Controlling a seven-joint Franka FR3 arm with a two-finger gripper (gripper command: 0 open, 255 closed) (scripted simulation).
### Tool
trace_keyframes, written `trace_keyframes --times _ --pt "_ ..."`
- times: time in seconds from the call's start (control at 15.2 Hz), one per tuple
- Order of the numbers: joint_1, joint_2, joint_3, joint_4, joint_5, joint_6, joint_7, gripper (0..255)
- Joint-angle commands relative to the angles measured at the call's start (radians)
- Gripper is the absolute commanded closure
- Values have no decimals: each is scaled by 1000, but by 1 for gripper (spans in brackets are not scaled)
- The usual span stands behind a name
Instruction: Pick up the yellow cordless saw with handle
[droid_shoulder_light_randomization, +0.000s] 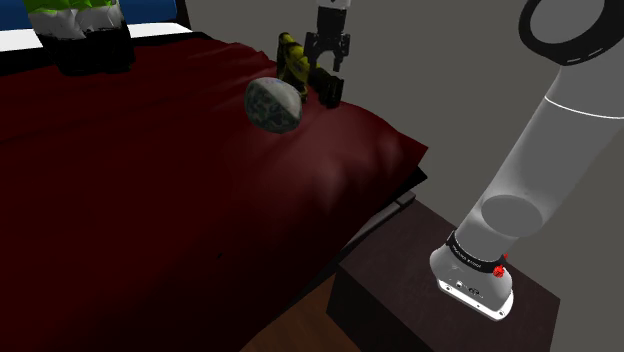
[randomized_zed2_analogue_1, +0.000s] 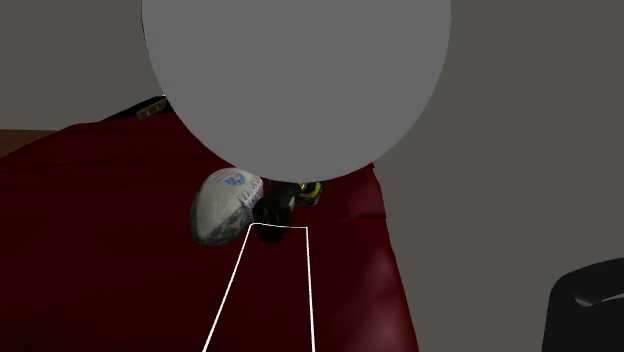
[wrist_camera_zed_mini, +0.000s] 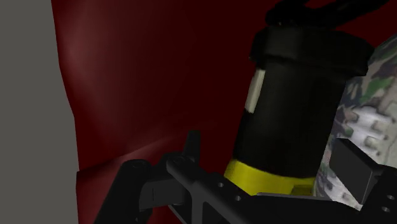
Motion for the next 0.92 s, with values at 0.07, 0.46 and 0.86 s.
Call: trace_keyframes --times 0.07,0.46,0.86 --pt "-1 4 -1 -4 -1 6 0 255" --pt "0 0 0 -10 -1 8 1 255" --pt "-1 11 -1 60 -1 -51 4 255"
